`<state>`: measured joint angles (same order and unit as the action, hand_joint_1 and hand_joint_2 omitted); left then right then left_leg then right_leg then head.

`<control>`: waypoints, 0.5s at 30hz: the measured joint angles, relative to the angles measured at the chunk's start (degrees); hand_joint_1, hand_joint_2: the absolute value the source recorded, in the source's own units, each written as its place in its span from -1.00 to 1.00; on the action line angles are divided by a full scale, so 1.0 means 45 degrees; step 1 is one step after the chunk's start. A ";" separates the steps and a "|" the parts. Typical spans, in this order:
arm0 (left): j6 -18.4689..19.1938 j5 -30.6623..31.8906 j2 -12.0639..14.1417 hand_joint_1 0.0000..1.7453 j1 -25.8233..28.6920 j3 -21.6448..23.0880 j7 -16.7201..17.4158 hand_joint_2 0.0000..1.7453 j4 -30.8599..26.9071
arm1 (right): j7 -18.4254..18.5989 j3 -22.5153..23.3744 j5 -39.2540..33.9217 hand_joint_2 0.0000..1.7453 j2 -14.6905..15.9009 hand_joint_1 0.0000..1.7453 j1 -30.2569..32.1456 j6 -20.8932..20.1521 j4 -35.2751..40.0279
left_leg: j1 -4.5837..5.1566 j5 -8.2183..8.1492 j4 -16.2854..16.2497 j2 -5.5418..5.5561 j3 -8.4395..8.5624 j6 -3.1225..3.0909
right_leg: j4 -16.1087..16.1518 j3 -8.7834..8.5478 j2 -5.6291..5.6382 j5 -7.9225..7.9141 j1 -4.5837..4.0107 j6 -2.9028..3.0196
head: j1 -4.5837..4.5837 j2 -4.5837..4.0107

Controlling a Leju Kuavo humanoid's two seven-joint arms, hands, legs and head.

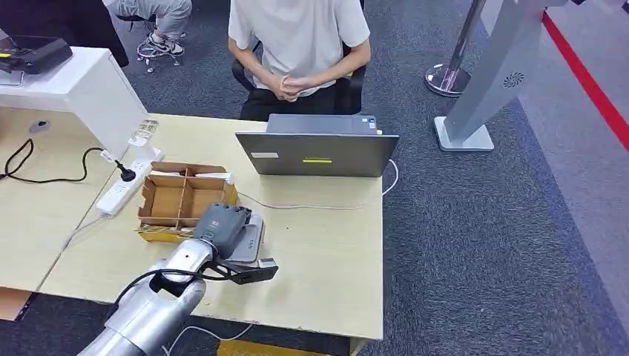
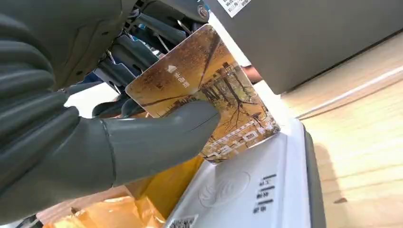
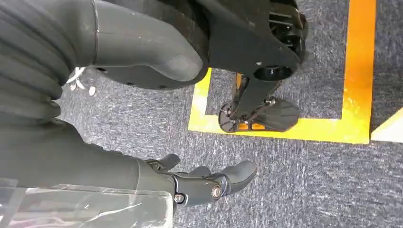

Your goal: Pass the card to the sensor for recognition and then transmit it.

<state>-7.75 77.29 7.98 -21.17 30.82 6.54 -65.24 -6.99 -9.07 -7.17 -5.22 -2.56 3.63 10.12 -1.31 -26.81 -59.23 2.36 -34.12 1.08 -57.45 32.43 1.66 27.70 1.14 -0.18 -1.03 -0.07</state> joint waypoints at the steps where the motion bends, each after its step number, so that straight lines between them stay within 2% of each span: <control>1: -0.0118 -0.0074 0.0024 1.00 -0.0007 0.0010 0.0005 1.00 -0.0064 | 0.0000 0.0035 -0.0010 1.00 0.0010 -1.00 0.0003 0.0005 0.0000 | 0.0000 0.0001 0.0000 -0.0001 0.0001 0.0000 | 0.0000 0.0001 0.0001 -0.0002 0.0000 -0.0002 | 0.0000 0.0000; 6: -0.0857 -0.0258 0.0199 1.00 -0.0036 0.0010 0.0004 1.00 -0.0891 | 0.0000 0.0113 -0.0025 1.00 0.0034 -1.00 0.0041 0.0019 0.0000 | 0.0000 0.0004 -0.0001 0.0001 -0.0005 -0.0004 | 0.0000 0.0005 0.0001 -0.0002 0.0000 -0.0003 | 0.0000 0.0000; 11: -0.2168 -0.0996 0.0705 1.00 -0.0552 -0.0048 -0.0530 1.00 -0.2226 | -0.0054 0.0127 0.0175 1.00 0.0087 -1.00 0.0066 0.0019 0.0000 | -0.0002 0.0004 0.0000 0.0010 -0.0019 -0.0005 | -0.0004 0.0012 -0.0007 -0.0002 -0.0002 -0.0003 | 0.0000 0.0000; 15: -0.3779 -0.0516 0.1286 1.00 -0.1477 -0.0815 -0.0913 1.00 -0.2478 | -0.0078 0.0083 0.0494 1.00 0.0117 -1.00 0.0073 0.0005 0.0000 | -0.0005 0.0009 0.0001 0.0002 -0.0011 0.0003 | -0.0009 0.0015 0.0002 -0.0003 -0.0005 -0.0001 | 0.0005 0.0000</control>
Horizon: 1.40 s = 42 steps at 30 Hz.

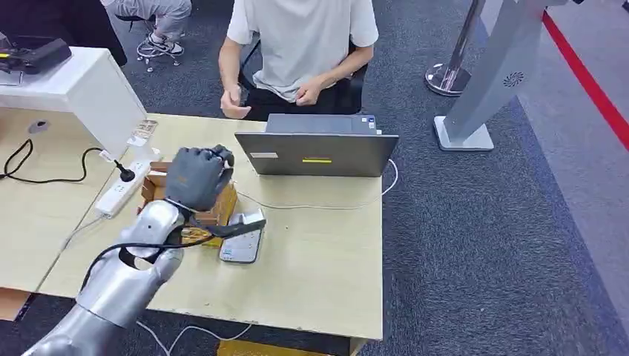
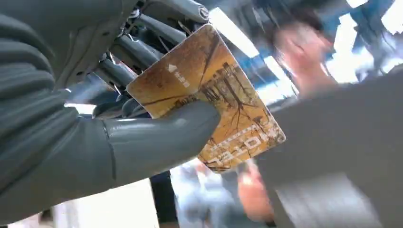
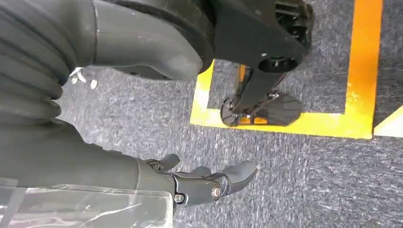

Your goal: Pass the card to the sensor for recognition and then transmit it.

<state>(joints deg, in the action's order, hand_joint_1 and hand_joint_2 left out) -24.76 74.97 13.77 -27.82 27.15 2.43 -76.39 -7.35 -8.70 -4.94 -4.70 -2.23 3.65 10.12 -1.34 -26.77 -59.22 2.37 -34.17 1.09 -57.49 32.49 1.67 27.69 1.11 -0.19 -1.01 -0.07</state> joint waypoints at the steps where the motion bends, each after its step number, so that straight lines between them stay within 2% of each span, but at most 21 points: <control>1: -0.0201 0.0162 0.0152 1.00 -0.0249 -0.0191 -0.0025 1.00 0.0088 | 0.0015 -0.0005 0.0049 1.00 0.0000 -1.00 -0.0007 0.0020 0.0000 | -0.0003 0.0002 0.0000 0.0003 -0.0001 0.0001 | -0.0002 0.0000 -0.0003 0.0000 -0.0002 0.0000 | -0.0005 0.0000; 7: -0.0327 0.0443 0.0792 1.00 -0.1422 -0.1103 -0.0035 1.00 0.0952 | 0.0131 -0.0029 0.0156 1.00 0.0000 -1.00 -0.0047 0.0025 0.0000 | -0.0004 0.0013 0.0000 0.0004 -0.0004 0.0005 | -0.0011 0.0001 -0.0003 -0.0001 -0.0002 0.0002 | -0.0005 0.0000; 14: -0.0317 0.0224 0.1055 1.00 -0.2173 -0.1449 -0.0025 1.00 0.2143 | 0.0306 -0.0024 0.0156 1.00 0.0000 -1.00 -0.0089 -0.0024 0.0000 | -0.0001 0.0013 -0.0001 0.0015 -0.0006 0.0005 | -0.0010 0.0002 -0.0010 -0.0001 0.0000 0.0002 | -0.0010 0.0000; 15: -0.0317 0.0220 0.1055 -1.00 -0.2205 -0.1487 -0.0039 1.00 0.2316 | 0.0321 -0.0029 0.0161 1.00 0.0000 -1.00 -0.0098 -0.0058 0.0005 | -0.0001 0.0013 0.0000 0.0009 -0.0006 0.0005 | -0.0010 0.0004 -0.0006 -0.0001 0.0000 0.0002 | -0.0005 0.0000; 21: -0.0580 0.0253 0.0992 -1.00 -0.2357 -0.1507 -0.0234 1.00 0.3158 | 0.0340 -0.0029 0.0170 1.00 0.0000 -1.00 -0.0107 -0.0184 0.0005 | -0.0001 0.0013 -0.0001 0.0002 -0.0007 0.0005 | -0.0010 0.0012 0.0003 -0.0003 0.0001 0.0002 | 0.0000 0.0000; 29: -0.0749 0.0083 0.0764 -1.00 -0.2169 -0.1507 -0.0482 1.00 0.3240 | 0.0340 -0.0029 0.0078 1.00 0.0000 -1.00 -0.0101 -0.0141 0.0005 | 0.0000 0.0012 0.0000 0.0000 -0.0010 0.0005 | -0.0010 0.0012 0.0003 -0.0002 0.0001 0.0002 | 0.0000 0.0000; 31: -0.0637 -0.0063 0.0759 -1.00 -0.1613 -0.1502 -0.0647 1.00 0.2578 | 0.0345 -0.0005 -0.0068 1.00 0.0000 -1.00 -0.0085 -0.0116 0.0005 | 0.0001 0.0010 0.0000 -0.0004 -0.0009 0.0004 | -0.0010 0.0013 0.0008 -0.0002 0.0002 0.0002 | 0.0000 0.0000; 34: 0.0056 -0.0072 0.0730 -1.00 -0.0422 -0.1434 -0.0604 1.00 0.0956 | 0.0321 0.0087 -0.0271 1.00 0.0000 -1.00 -0.0058 -0.0107 0.0000 | 0.0001 0.0003 -0.0001 -0.0003 -0.0012 0.0005 | -0.0007 0.0018 0.0007 0.0002 0.0002 0.0001 | 0.0000 0.0000; 37: 0.0421 -0.0173 0.0734 -1.00 0.0312 -0.1347 -0.0612 1.00 -0.0114 | 0.0307 0.0223 -0.0412 1.00 0.0000 -1.00 -0.0042 -0.0058 0.0000 | 0.0001 0.0000 0.0000 -0.0001 -0.0019 0.0001 | -0.0006 0.0019 0.0003 0.0004 0.0002 0.0001 | -0.0005 0.0000; 42: 0.0742 -0.0460 0.1050 -1.00 0.2176 -0.0943 -0.0860 1.00 -0.2552 | 0.0195 0.0593 -0.0850 1.00 0.0000 -1.00 0.0074 0.0078 0.0000 | 0.0001 -0.0009 0.0002 -0.0009 -0.0018 0.0002 | -0.0005 0.0024 0.0014 0.0010 0.0002 0.0000 | -0.0005 0.0000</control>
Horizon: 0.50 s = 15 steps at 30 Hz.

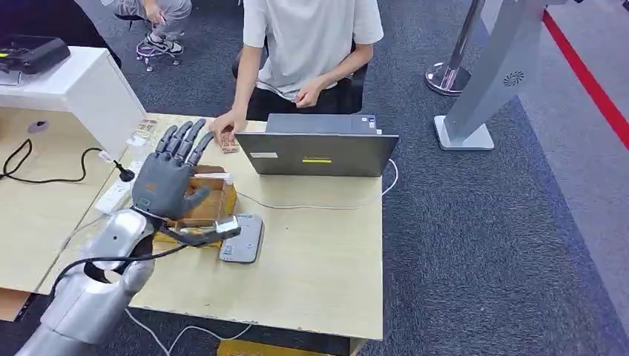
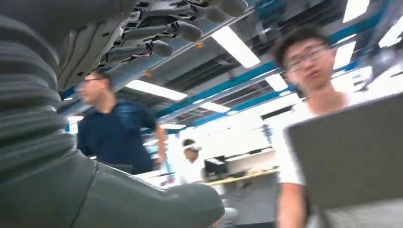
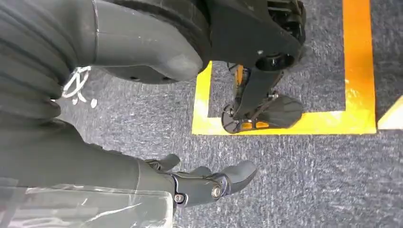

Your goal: Pass the card to the sensor for recognition and then transmit it.

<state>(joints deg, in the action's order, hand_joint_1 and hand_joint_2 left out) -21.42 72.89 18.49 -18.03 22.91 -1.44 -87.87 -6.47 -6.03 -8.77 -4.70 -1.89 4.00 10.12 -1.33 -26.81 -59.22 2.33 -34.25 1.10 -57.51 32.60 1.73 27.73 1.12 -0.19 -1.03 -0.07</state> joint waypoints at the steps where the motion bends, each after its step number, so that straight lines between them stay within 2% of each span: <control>1: 0.0010 0.0005 0.0063 -1.00 0.0275 0.0068 0.0005 1.00 -0.0335 | -0.0024 0.0058 -0.0019 1.00 0.0005 -1.00 0.0018 0.0000 0.0000 | 0.0000 -0.0001 0.0000 0.0002 -0.0004 -0.0001 | 0.0001 0.0005 -0.0001 0.0002 -0.0001 -0.0002 | 0.0005 0.0000; 5: 0.0126 -0.0193 0.0301 -1.00 0.0997 0.0179 0.0019 1.00 -0.1279 | -0.0112 0.0218 -0.0141 1.00 0.0019 -1.00 0.0031 0.0019 0.0000 | -0.0002 -0.0001 0.0002 0.0002 -0.0006 -0.0002 | 0.0000 0.0001 -0.0008 0.0001 -0.0002 -0.0002 | -0.0010 0.0000; 8: 0.0623 -0.0467 0.0530 -1.00 0.1497 0.0179 0.0093 1.00 -0.1766 | -0.0165 0.0364 -0.0199 1.00 0.0044 -1.00 0.0078 -0.0044 0.0000 | -0.0002 0.0000 0.0002 0.0006 -0.0004 -0.0002 | 0.0000 0.0001 -0.0011 0.0001 -0.0002 -0.0002 | -0.0015 0.0000; 15: 0.2011 -0.0665 0.0792 -1.00 0.1644 0.0165 0.0326 1.00 -0.1498 | -0.0199 0.0515 -0.0184 1.00 0.0199 -1.00 0.0091 -0.0199 0.0000 | -0.0001 0.0001 0.0001 0.0007 -0.0005 -0.0002 | 0.0000 -0.0004 -0.0019 -0.0001 -0.0001 -0.0001 | -0.0015 0.0000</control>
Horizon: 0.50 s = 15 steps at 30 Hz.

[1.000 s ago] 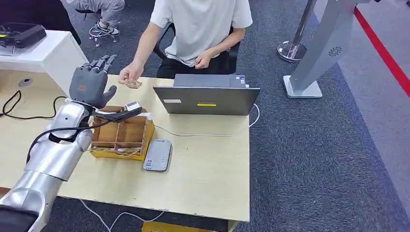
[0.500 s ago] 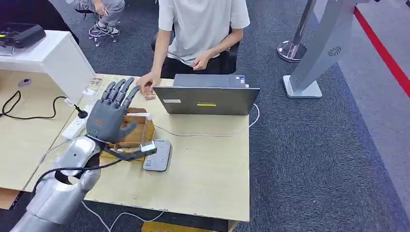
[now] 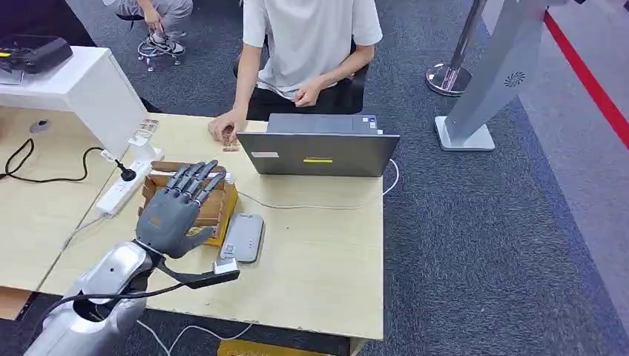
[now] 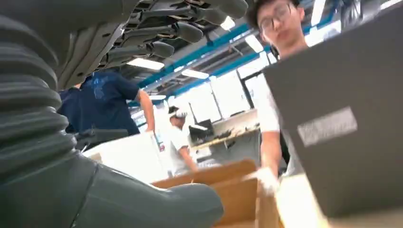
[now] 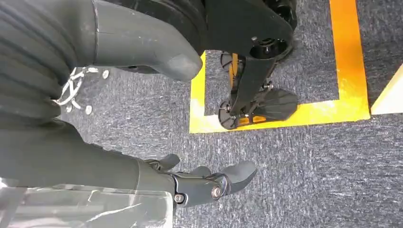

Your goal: Pass the card to the sensor for recognition and then transmit it.

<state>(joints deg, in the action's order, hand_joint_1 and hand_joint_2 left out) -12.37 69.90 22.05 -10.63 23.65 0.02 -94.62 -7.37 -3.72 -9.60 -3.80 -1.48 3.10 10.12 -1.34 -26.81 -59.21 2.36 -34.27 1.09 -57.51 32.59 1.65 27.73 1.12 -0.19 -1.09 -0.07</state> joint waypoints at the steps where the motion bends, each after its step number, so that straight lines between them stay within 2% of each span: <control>1: 0.0206 -0.0019 0.0038 -1.00 -0.0004 -0.0005 0.0062 1.00 0.0111 | 0.0000 0.0015 0.0005 1.00 0.0019 -1.00 0.0001 -0.0014 0.0000 | 0.0000 0.0000 -0.0001 0.0000 0.0001 0.0000 | 0.0000 0.0000 0.0000 0.0000 0.0001 0.0000 | 0.0000 0.0000; 5: 0.1423 -0.0238 0.0190 -1.00 -0.0167 -0.0015 0.0326 1.00 0.0753 | 0.0024 0.0087 0.0029 1.00 0.0049 -1.00 -0.0001 -0.0034 0.0000 | 0.0000 0.0000 0.0000 0.0000 0.0002 0.0000 | 0.0000 0.0003 0.0002 0.0000 0.0001 0.0000 | 0.0005 0.0000; 15: 0.1700 -0.0510 0.0257 -1.00 -0.0505 -0.0015 0.0340 1.00 0.2015 | 0.0121 0.0126 0.0063 1.00 0.0131 -1.00 0.0009 -0.0044 0.0000 | 0.0000 0.0000 0.0000 0.0000 0.0000 0.0000 | 0.0000 0.0002 0.0002 0.0001 0.0001 0.0000 | 0.0000 0.0000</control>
<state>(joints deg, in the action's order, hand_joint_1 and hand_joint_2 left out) -4.72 67.60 23.21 -12.90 23.58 1.55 -85.55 -6.82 -3.15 -9.31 -3.21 -1.44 2.91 10.12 -1.34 -26.81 -59.21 2.36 -34.28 1.09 -57.51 32.60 1.66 27.73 1.12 -0.19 -1.09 -0.07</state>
